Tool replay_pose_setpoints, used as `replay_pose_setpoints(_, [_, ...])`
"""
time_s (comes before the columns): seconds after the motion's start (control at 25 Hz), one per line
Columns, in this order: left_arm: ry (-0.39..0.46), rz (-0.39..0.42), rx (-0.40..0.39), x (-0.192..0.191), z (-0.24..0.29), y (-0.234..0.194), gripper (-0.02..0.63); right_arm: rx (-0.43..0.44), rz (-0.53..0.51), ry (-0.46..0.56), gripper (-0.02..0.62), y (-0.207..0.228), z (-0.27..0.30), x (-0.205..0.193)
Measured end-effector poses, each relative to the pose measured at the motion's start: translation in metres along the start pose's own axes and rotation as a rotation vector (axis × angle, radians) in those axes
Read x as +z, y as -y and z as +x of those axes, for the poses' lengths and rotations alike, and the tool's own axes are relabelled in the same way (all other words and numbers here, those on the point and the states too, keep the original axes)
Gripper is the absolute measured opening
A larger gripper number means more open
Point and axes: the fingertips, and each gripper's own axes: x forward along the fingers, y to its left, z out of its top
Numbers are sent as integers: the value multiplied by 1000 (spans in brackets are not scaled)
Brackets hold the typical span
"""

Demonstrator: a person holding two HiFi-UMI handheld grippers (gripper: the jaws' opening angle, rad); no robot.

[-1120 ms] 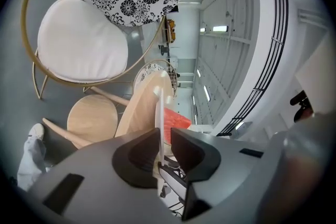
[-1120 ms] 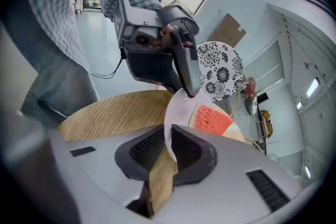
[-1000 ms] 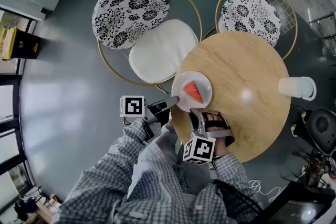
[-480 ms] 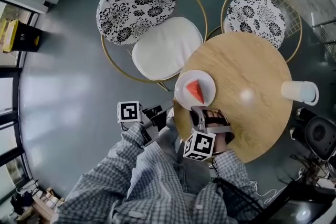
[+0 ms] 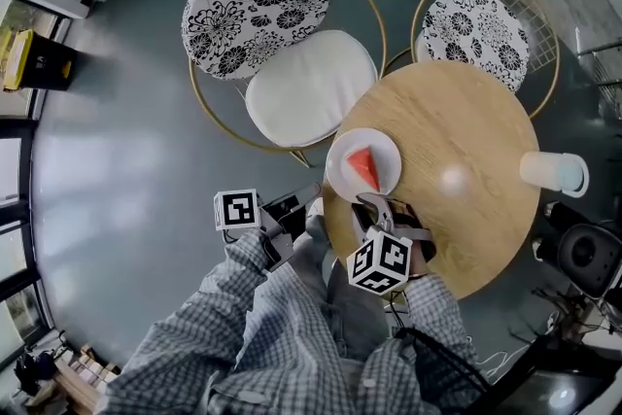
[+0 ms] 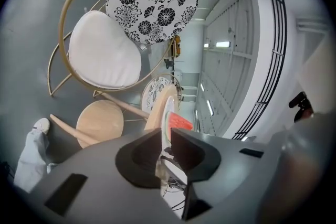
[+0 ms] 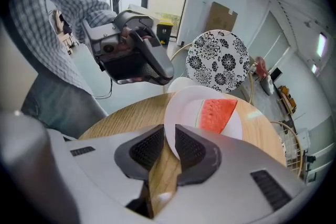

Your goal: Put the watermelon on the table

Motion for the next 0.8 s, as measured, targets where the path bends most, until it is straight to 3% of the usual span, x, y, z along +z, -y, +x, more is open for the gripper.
replay_pose_setpoints(0.12, [12, 70, 37, 2, -10, -3, 57, 45, 91, 42, 54, 0, -3, 3])
replay_pose_setpoints(0.24, [10, 149, 38, -3, -16, 3, 8, 63, 119, 91, 57, -1, -8, 11])
replay_pose_setpoints(0.4, [14, 157, 49, -15, -20, 9, 8, 68, 137, 155, 54, -7, -19, 21])
replay_pose_setpoints(0.56, [66, 139, 14, -26, -11, 21, 8, 69, 308, 268, 14, -5, -38, 25])
replay_pose_setpoints(0.8, [-6, 262, 38, -55, 9, 35, 7, 26, 585, 391, 8, 7, -72, -1])
